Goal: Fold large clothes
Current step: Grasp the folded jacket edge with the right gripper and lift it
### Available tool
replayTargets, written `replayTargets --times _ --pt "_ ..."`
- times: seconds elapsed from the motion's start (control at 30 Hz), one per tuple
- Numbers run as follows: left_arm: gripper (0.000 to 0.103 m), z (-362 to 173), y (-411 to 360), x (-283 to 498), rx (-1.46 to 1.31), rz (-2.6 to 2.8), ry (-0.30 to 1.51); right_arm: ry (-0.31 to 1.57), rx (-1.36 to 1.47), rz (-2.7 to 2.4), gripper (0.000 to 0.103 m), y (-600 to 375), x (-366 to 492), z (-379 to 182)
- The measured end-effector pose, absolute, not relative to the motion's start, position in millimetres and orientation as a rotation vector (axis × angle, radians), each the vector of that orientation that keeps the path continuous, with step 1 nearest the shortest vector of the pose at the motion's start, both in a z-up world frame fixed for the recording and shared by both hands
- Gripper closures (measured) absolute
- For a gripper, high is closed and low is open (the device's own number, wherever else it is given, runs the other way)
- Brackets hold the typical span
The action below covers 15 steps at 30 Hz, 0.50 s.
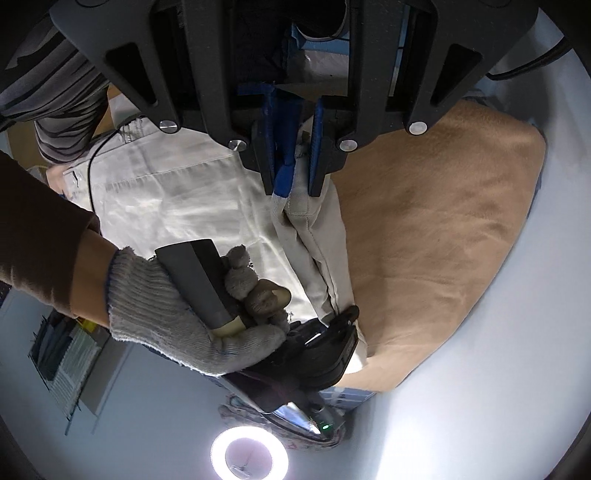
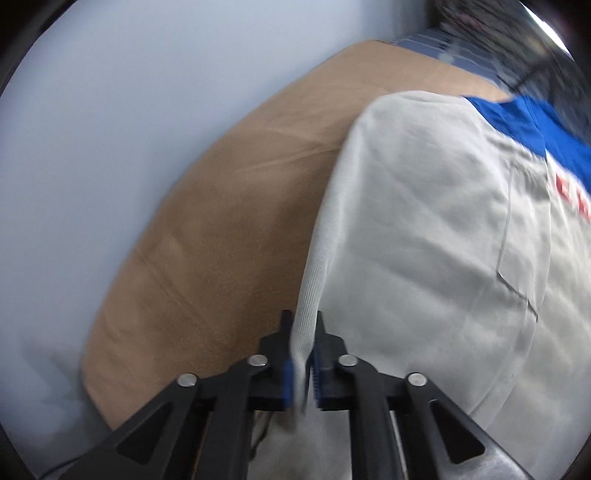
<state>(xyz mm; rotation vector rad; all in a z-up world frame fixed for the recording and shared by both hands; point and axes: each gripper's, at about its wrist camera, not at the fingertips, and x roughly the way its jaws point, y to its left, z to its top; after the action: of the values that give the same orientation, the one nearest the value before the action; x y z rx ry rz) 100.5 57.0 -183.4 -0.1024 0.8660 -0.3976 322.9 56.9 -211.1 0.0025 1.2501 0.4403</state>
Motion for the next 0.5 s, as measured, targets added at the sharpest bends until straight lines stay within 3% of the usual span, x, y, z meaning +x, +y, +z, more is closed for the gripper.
replayTargets --times 0.5 --pt "0.089 -161.2 1.9 88.1 0.007 -0.522 0.856 1.027 0.431 0.508 0.1 -76.6 275.2 -190.0"
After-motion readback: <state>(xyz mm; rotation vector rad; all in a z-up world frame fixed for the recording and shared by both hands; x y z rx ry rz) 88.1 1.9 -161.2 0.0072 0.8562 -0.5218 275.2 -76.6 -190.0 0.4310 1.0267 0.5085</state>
